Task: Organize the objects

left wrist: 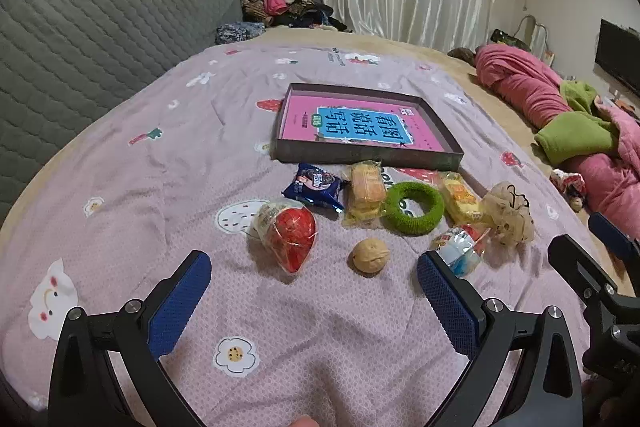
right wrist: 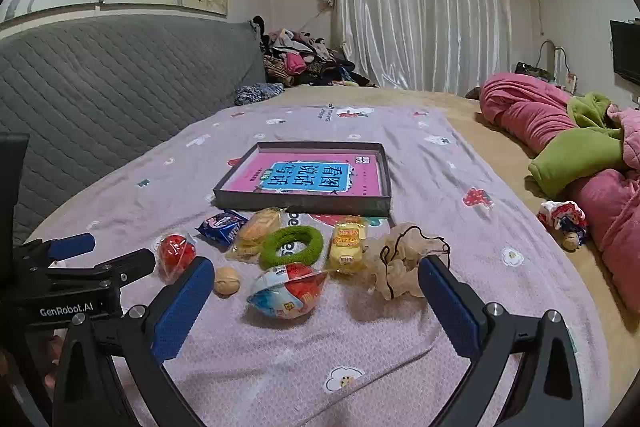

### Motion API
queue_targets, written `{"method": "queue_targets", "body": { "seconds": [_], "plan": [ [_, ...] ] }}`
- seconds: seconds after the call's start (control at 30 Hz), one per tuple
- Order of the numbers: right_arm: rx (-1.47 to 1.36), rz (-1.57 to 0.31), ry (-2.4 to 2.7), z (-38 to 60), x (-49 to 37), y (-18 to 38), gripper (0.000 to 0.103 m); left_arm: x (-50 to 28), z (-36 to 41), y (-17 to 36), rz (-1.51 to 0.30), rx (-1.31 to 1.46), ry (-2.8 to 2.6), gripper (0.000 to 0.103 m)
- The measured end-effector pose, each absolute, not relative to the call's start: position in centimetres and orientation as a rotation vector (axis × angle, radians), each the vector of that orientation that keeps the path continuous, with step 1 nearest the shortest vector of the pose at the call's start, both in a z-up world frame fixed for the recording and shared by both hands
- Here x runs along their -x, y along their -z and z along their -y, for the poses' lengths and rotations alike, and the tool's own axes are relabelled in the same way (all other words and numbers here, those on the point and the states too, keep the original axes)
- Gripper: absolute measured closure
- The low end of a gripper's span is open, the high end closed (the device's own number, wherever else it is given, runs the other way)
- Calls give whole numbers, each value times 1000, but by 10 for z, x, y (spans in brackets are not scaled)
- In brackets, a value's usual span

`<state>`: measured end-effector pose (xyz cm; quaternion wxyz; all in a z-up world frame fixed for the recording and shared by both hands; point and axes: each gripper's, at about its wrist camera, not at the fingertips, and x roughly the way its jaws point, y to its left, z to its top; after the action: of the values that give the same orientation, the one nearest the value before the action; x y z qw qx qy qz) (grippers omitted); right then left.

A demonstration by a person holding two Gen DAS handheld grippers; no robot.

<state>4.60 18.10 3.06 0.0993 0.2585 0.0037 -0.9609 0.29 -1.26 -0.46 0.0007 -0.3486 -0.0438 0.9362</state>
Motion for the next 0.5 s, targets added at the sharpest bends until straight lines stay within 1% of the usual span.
{"method": "queue_targets", "body": {
  "seconds": [0.1, 0.5],
  "plan": [
    [-754, -8, 2842, -183, -46, -30, 0, -1, 14, 5, 149, 1094, -2926, 0],
    [-764, -24, 2833, -181, -45, -26, 0, 1, 11, 8, 104, 1100, -2938, 0]
  ]
}}
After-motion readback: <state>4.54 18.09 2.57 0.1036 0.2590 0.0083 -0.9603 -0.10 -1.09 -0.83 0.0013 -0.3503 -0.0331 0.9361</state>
